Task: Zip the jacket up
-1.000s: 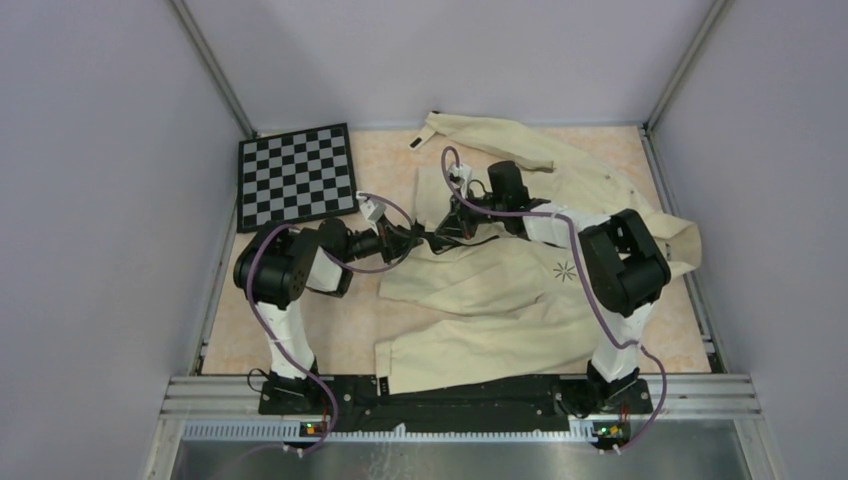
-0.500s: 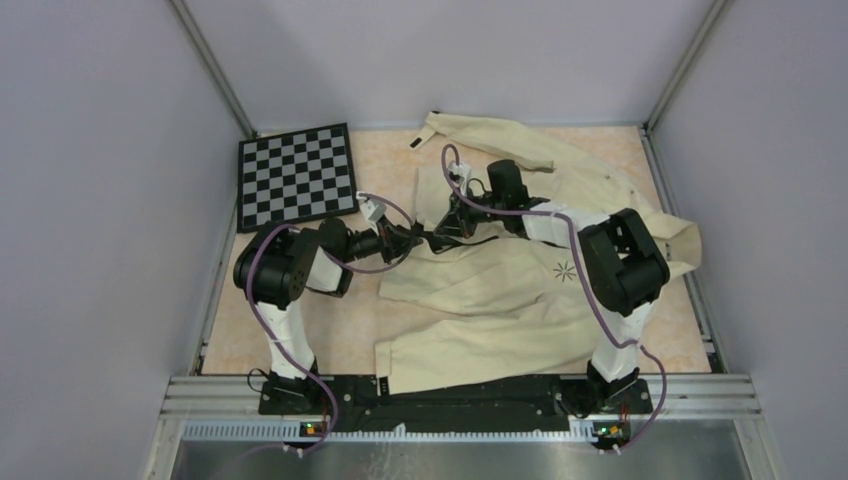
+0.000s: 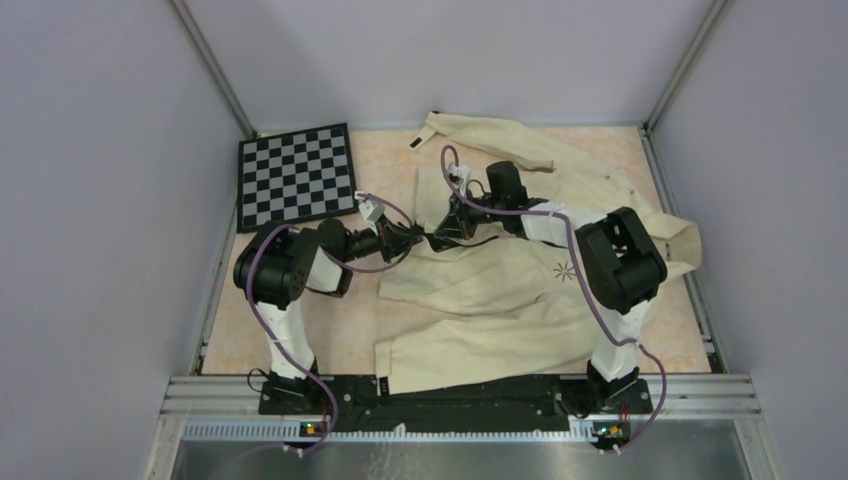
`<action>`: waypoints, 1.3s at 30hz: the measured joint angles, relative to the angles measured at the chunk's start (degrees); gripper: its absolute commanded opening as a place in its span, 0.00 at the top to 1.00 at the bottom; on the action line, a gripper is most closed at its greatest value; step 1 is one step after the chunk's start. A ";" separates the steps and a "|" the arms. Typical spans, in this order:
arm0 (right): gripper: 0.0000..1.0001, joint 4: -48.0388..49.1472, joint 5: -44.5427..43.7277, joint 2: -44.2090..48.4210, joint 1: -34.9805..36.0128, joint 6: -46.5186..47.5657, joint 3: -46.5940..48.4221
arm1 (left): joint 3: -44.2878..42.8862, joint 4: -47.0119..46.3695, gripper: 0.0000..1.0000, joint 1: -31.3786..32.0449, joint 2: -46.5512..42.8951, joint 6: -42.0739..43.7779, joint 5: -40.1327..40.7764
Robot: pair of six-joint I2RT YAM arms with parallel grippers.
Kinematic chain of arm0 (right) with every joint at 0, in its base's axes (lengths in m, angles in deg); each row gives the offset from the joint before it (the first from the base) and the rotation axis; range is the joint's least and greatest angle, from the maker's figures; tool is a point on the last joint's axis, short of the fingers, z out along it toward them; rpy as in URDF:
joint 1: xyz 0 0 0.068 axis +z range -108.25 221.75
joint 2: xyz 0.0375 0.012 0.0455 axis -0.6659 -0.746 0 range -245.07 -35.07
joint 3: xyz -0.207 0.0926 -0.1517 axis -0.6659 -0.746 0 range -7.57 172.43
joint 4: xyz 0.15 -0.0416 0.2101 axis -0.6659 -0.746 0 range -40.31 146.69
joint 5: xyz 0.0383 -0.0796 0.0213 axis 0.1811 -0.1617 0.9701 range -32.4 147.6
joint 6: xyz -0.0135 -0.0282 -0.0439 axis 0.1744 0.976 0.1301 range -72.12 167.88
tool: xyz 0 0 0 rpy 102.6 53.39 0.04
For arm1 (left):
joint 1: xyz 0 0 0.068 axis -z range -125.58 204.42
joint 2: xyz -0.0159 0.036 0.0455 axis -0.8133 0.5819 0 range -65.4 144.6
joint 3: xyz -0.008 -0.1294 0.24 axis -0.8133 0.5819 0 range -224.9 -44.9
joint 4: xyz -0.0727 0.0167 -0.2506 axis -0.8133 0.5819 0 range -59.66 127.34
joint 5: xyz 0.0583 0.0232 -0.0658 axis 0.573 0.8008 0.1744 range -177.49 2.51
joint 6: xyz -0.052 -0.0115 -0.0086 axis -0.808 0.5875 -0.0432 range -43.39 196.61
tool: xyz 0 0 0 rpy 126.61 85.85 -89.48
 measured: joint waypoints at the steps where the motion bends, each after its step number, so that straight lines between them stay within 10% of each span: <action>1: 1.00 0.04 0.00 0.00 0.00 0.00 0.00 | 0.04 -0.09 1.00 0.00 0.00 0.00 0.00; 39: 1.00 0.94 1.70 -0.83 -0.57 -3.02 1.18 | 0.33 -0.79 1.00 0.17 0.02 0.00 -0.22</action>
